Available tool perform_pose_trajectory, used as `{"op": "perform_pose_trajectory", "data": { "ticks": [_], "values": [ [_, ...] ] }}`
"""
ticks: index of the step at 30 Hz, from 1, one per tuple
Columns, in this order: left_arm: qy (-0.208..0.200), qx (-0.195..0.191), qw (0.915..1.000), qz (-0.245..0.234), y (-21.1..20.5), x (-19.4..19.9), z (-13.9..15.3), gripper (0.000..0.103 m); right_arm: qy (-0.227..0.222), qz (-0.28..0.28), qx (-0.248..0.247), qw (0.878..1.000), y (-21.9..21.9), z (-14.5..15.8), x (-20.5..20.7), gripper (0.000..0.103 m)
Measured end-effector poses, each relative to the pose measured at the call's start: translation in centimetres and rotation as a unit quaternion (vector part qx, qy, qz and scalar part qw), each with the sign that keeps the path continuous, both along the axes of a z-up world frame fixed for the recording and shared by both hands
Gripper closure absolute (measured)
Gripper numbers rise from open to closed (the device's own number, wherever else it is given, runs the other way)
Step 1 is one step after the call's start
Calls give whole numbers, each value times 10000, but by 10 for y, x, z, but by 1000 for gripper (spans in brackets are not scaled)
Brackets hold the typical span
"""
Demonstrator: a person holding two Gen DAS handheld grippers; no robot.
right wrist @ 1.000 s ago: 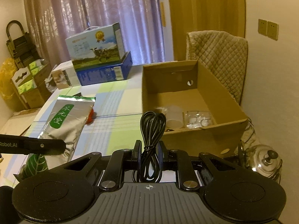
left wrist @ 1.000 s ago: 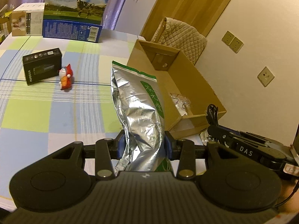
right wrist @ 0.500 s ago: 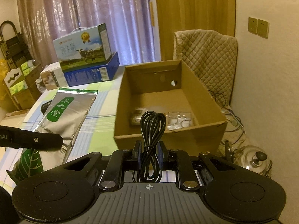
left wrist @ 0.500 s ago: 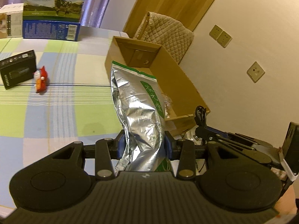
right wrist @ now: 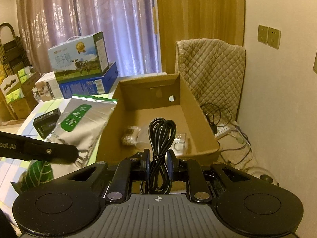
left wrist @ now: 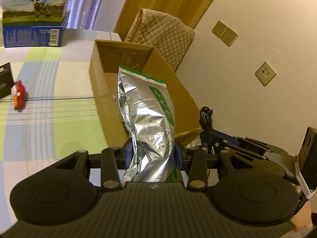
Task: Organize objects
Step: 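Open the left gripper to drop the foil bag while the right gripper releases the cable into the box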
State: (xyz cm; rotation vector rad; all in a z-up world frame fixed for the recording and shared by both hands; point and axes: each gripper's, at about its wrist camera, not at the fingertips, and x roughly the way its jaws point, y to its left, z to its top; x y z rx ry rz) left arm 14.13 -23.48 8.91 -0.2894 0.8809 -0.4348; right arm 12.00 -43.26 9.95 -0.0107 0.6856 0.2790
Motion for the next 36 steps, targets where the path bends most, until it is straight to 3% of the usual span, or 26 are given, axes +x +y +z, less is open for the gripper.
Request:
{"op": "perform_pose_trajectory", "data": {
  "ticks": [7, 15, 21, 27, 36],
  "values": [
    [4, -59, 10000, -15, -19, 33, 6, 67, 2, 26, -29, 10000, -9, 7, 31, 89],
    [-144, 173, 9997, 32, -35, 75, 13, 67, -75, -24, -61, 9999, -18, 19, 69, 89],
    [-152, 120, 9997, 175, -36, 102, 5, 59, -11, -56, 36, 10000, -22, 18, 85, 89],
    [-187, 218, 9992, 276, -22, 96, 2, 58, 91, -44, 95, 9999, -23, 11, 87, 89],
    [-153, 271, 9985, 456, 3, 75, -4, 45, 134, 0, 151, 9998, -19, 9, 89, 89]
  ]
}}
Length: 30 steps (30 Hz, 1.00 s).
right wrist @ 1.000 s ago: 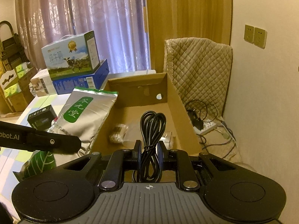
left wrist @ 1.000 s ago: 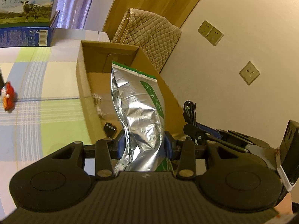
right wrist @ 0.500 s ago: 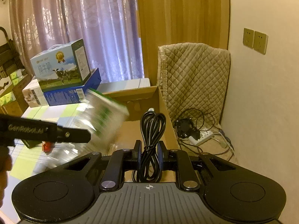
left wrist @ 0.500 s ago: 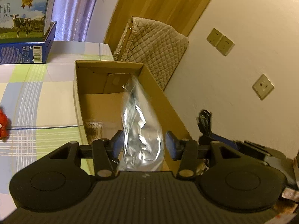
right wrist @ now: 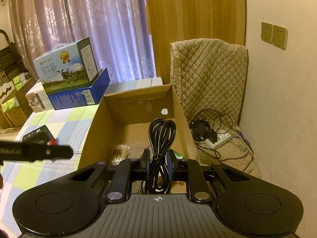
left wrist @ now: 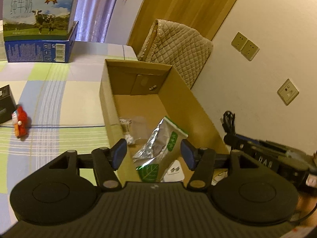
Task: Organize objects
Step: 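Open the left gripper to drop the foil bag while the right gripper releases the cable into the box, then withdraw both grippers from the box back over the table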
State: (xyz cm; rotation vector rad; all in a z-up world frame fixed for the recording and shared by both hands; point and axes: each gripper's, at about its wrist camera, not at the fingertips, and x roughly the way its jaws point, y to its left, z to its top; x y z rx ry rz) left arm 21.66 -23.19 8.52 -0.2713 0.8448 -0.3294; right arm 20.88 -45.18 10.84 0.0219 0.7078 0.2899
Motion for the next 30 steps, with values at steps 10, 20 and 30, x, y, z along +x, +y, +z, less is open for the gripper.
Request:
{"op": "perform_pose_trajectory", "data": {
  "ticks": [10, 20, 30],
  "values": [
    [-158, 155, 9998, 33, 11, -13, 7, 23, 107, -105, 496, 9987, -4, 0, 12, 39],
    [-183, 225, 9994, 161, 31, -35, 6, 17, 144, -290, 721, 9969, -8, 8, -13, 39],
    [-176, 517, 9977, 410, 78, -74, 1, 7, 126, 58, 747, 9971, 32, 11, -55, 39]
  ]
}}
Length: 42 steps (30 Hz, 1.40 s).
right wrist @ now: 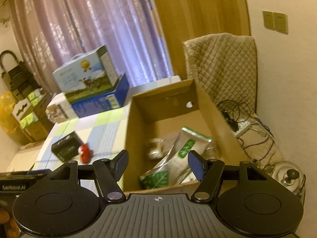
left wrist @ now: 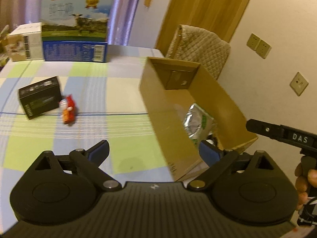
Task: Organize objects
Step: 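Withdraw both grippers from the box back over the table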
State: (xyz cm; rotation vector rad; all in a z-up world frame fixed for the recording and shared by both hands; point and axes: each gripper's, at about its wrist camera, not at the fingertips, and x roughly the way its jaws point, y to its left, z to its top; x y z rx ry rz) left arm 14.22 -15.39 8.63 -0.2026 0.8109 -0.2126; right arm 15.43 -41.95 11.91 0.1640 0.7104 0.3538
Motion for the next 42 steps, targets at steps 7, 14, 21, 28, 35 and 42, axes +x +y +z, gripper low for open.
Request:
{"op": "perform_pose_trajectory", "data": {
  "ticks": [7, 14, 21, 28, 35, 42],
  "values": [
    [2, 188, 9996, 211, 37, -23, 1, 2, 53, 269, -41, 9996, 37, -5, -20, 39],
    [29, 329, 9986, 406, 68, -44, 1, 1, 78, 490, -107, 9987, 68, -7, -32, 39],
    [20, 418, 9975, 566, 90, -55, 0, 1, 68, 682, -192, 9975, 92, -8, -40, 39],
    [-32, 504, 9969, 595, 106, -59, -3, 1, 126, 817, -233, 9963, 113, -14, -41, 39],
    [-83, 646, 9958, 645, 118, -56, -10, 1, 198, 906, -280, 9953, 128, -23, -38, 39],
    [-115, 792, 9948, 622, 142, -44, -16, 1, 259, 980, -377, 9941, 146, -36, -26, 39]
  ]
}}
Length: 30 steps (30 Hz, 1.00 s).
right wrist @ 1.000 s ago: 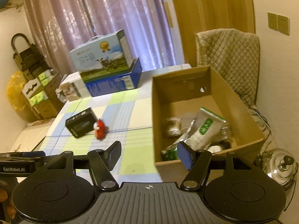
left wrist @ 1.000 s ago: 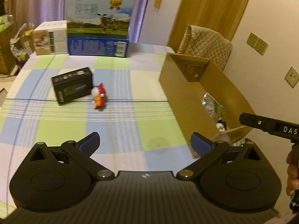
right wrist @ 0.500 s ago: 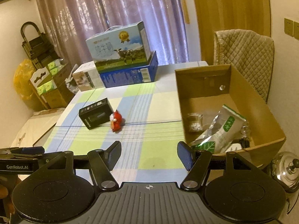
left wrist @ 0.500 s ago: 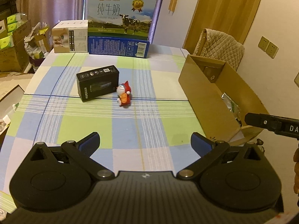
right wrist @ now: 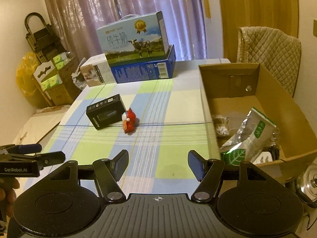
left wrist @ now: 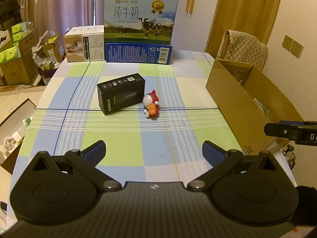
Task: Organize objects
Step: 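Withdraw both grippers from the box back over the table, then grasp the black FLYCOSH box with the left gripper while the right gripper grasps the red figurine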
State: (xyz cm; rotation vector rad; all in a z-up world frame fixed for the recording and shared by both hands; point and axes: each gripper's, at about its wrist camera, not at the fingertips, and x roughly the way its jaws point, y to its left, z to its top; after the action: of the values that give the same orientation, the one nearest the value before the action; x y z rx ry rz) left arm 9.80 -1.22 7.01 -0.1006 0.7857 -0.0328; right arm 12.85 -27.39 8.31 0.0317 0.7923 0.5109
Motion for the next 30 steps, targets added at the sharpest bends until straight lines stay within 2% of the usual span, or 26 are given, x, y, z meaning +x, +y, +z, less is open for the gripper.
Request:
{"op": "perform_pose_trajectory", "data": {
  "ticks": [9, 14, 21, 30],
  "values": [
    [-40, 300, 9995, -12, 35, 31, -4, 1, 85, 167, -29, 9998, 41, -22, 30, 39],
    [-49, 272, 9995, -124, 52, 49, -10, 1, 111, 290, -62, 9995, 67, -37, 50, 39],
    [-103, 486, 9985, -231, 77, 79, -20, 1, 59, 466, -139, 9988, 101, -62, 78, 40],
    [1, 870, 9922, -888, 92, 130, -37, 1, -85, 875, -182, 9960, 143, -90, 112, 39]
  ]
}}
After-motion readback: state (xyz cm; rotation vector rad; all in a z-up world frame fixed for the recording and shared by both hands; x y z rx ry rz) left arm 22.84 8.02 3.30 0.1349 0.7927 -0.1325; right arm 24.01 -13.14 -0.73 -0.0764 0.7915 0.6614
